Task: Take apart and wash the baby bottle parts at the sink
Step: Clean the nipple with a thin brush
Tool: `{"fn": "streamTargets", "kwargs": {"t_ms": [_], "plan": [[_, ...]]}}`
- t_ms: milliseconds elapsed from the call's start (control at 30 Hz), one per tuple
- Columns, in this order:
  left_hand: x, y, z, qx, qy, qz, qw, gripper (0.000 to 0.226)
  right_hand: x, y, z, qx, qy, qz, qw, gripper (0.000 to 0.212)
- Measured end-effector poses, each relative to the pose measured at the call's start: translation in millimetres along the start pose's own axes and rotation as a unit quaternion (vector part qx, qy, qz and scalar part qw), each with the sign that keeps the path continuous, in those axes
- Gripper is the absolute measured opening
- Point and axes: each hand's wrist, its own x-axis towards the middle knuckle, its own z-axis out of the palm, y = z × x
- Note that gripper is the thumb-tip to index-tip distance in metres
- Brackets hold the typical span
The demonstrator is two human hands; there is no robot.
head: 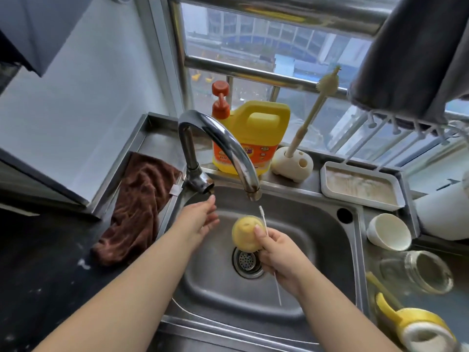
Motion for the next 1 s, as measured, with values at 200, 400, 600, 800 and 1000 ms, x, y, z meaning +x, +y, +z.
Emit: {"fn": "streamTargets", "kwargs": {"t_ms": [200, 400, 600, 800, 1000], "plan": [[27.5, 3.0, 14.0, -0.034, 0.036, 0.038, 0.998, 0.017, 5.8, -0.8, 3.4, 0.008, -0.015, 0.004, 1.0, 0.021], [38.8, 1.8, 13.2, 0.007, 0.042, 0.088, 0.995, 0.014, 12.9, -4.7, 3.2, 0.027, -0.016, 0.005, 0.999, 0.021], [40.6, -3.7, 10.7, 0.029, 0.047, 0.137, 0.989, 0.015, 18.9, -1.5, 5.3, 0.039, -0.019, 0.012, 0.999, 0.023], [41.8, -11.5, 3.0, 0.103, 0.08, 0.18, 0.975, 0.017, 16.2, 2.5, 2.3, 0.051, -0.016, 0.025, 0.998, 0.023], [14.5, -9.2, 2.7, 0.24, 0.191, 0.294, 0.905, 0.033, 11.1, 6.4, -1.9, 0.062, -0.011, 0.031, 0.998, 0.022]]}}
